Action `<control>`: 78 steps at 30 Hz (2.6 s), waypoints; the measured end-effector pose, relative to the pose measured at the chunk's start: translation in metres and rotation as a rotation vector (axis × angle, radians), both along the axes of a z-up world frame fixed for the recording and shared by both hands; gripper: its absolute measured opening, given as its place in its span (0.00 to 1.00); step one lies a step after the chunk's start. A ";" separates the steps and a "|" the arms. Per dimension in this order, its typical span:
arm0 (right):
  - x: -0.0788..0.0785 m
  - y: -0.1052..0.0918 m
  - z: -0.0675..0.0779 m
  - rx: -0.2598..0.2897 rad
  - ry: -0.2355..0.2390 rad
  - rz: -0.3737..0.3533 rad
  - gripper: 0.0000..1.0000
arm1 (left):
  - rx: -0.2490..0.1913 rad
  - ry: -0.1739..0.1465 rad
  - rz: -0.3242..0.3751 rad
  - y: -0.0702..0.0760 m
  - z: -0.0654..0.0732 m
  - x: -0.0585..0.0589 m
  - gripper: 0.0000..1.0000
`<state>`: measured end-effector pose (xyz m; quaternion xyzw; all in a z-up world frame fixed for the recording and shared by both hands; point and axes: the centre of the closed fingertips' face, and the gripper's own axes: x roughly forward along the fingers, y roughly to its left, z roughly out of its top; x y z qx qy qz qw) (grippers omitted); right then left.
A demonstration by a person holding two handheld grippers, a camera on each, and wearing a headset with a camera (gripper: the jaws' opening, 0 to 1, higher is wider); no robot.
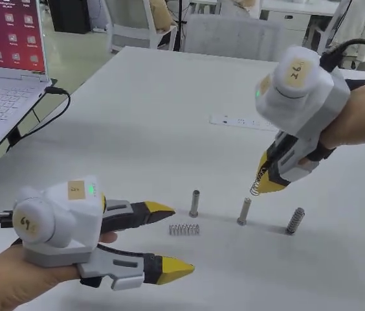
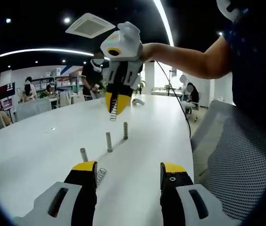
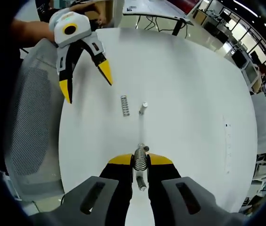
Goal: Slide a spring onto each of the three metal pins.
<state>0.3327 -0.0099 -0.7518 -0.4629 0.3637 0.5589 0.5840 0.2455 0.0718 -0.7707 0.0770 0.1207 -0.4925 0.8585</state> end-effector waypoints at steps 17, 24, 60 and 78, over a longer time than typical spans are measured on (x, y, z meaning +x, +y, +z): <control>0.014 -0.002 -0.027 -0.026 0.024 -0.036 0.09 | 0.003 0.003 0.011 0.003 -0.001 0.000 0.48; 0.014 0.000 -0.032 -0.015 0.045 -0.044 0.09 | 0.005 0.003 0.011 0.003 -0.001 0.000 0.48; 0.009 0.008 -0.083 -0.057 0.101 -0.062 0.09 | 0.018 -0.001 0.014 0.005 -0.002 0.001 0.46; 0.007 0.010 -0.096 -0.068 0.106 -0.075 0.10 | 0.028 -0.002 0.016 0.006 -0.003 0.003 0.46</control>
